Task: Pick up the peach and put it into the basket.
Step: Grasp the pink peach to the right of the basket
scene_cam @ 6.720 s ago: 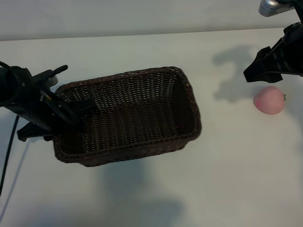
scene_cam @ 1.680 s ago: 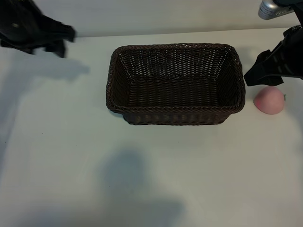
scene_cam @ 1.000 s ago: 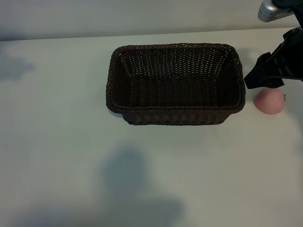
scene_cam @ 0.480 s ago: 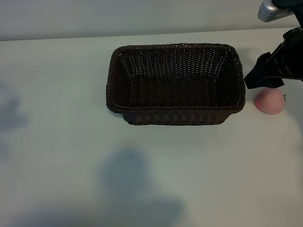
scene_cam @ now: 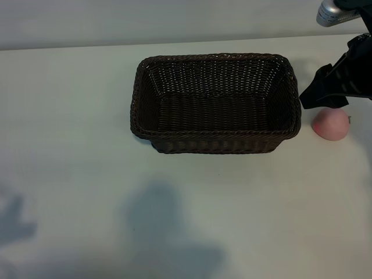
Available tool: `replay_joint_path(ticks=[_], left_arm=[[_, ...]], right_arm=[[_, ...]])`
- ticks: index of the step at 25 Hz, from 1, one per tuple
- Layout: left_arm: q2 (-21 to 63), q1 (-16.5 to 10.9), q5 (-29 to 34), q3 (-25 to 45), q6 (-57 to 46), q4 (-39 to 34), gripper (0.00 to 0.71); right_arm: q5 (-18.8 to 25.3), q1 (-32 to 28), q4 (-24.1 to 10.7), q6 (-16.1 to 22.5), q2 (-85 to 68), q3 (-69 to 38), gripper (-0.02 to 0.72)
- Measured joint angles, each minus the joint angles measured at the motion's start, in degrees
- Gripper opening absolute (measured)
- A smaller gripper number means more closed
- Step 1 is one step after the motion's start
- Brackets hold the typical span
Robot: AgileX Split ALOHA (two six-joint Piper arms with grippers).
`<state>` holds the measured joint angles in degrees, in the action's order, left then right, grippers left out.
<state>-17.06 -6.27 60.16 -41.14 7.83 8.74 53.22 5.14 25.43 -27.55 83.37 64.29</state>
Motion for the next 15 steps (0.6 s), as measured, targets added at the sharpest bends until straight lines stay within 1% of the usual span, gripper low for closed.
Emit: replay_joint_path(ticks=[2,5,9,11,15], left_arm=[[2.89,1.08,0.29,3.43,-0.05,-0.06,0.596],[8.24,2.5,2.06,6.73,-0.17,-0.69,0.596],[15.93,2.88,3.41,8.86,-1.58,-2.01,0.596],[17.39,2.88,3.93,9.48,-1.86,-2.94,0.596],[17.53,3.4,5.33,9.65,-2.44,-4.63,0.596]], right_arm=[[0.0,0.0,0.0,0.11,0.0,0.0,0.595],[-0.04,0.0,0.0,0.11,0.0,0.0,0.595],[-0.41,0.0,0.0,0.11,0.0,0.0,0.595],[-0.53,0.0,0.0,0.11,0.0,0.0,0.595],[-0.73,0.0,0.06,0.12,0.0,0.0,0.59]])
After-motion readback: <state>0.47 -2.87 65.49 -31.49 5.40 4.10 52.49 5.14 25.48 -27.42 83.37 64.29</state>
